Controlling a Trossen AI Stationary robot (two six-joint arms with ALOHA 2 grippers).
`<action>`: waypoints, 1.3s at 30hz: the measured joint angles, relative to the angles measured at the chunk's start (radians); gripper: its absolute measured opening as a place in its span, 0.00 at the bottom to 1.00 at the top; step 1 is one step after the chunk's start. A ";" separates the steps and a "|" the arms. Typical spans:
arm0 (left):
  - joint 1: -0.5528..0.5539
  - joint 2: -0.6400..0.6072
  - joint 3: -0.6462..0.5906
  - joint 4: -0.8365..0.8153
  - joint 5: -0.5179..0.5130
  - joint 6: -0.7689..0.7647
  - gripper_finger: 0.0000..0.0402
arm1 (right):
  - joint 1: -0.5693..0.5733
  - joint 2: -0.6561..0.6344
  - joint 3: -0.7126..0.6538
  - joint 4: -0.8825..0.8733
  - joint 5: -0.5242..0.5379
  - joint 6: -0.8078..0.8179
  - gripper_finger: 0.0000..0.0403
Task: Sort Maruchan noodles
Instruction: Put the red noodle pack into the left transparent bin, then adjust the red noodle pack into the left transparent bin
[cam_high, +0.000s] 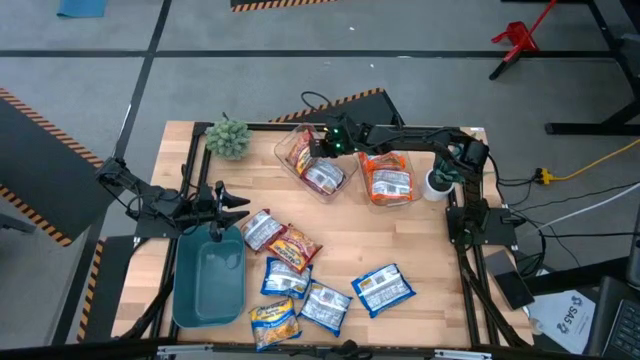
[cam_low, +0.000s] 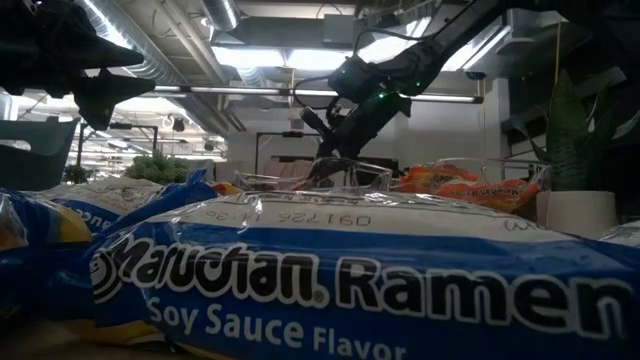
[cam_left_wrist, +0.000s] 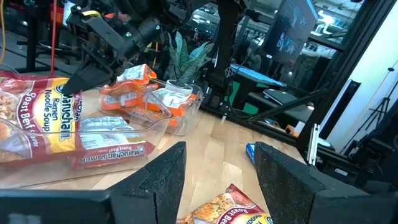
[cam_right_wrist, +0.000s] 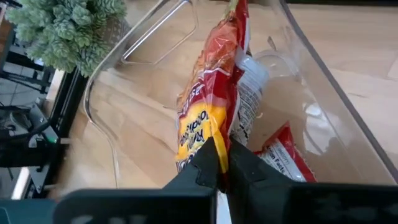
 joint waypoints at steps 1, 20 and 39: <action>0.000 0.000 0.000 0.000 0.000 0.000 0.46 | 0.000 0.000 0.000 0.000 0.000 -0.004 0.04; 0.000 0.000 0.000 0.000 0.000 -0.001 0.46 | 0.007 0.000 0.181 -0.235 0.003 -0.130 0.43; 0.000 0.000 0.000 0.000 0.001 -0.001 0.46 | 0.112 0.061 0.283 -0.601 0.188 -0.315 0.02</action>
